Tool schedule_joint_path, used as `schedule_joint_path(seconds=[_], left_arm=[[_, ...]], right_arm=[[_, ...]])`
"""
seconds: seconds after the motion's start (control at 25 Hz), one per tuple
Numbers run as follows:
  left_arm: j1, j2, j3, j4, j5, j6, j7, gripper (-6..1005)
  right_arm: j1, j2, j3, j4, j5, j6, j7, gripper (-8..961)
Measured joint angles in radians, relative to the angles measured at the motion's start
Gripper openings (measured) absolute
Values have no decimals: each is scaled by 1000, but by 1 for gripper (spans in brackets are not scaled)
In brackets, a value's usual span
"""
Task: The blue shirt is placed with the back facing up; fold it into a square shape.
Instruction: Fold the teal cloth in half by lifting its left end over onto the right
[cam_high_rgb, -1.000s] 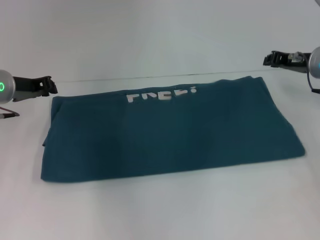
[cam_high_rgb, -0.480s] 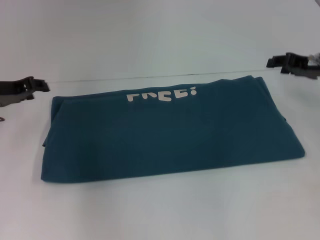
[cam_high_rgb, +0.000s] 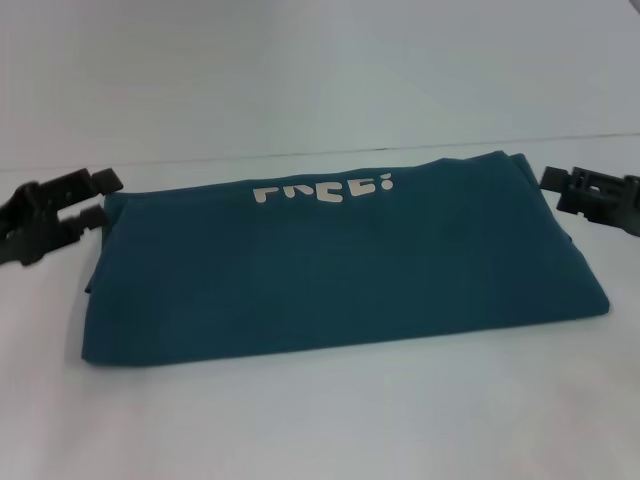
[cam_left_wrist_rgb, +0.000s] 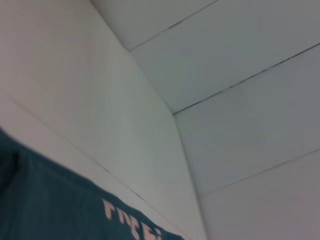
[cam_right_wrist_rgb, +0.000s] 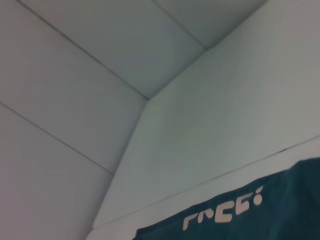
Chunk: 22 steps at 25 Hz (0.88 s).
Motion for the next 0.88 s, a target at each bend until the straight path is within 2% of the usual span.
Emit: schedule_joint_path(seconds=[0.04, 0.16, 0.24, 0.4, 0.6, 0.88], left_arm=[[26, -4, -41, -46, -10, 40, -2, 623], [50, -13, -86, -94, -12, 49, -9, 712], [83, -30, -108, -129, -13, 29, -16, 722], [111, -46, -104, -135, -6, 8, -14, 741], [122, -50, -97, -172, 18, -41, -14, 751], [117, -55, -89, -207, 67, -129, -15, 751]], right_arm=[[-28, 10, 16, 4, 9, -31, -26, 837], [-49, 19, 24, 6, 10, -57, -50, 836], [-66, 28, 19, 6, 3, -93, -93, 835], [-74, 32, -2, 7, -5, -104, -117, 833], [-74, 41, -6, 8, -23, -89, -121, 832], [-72, 45, 0, 9, -23, -68, -123, 832]])
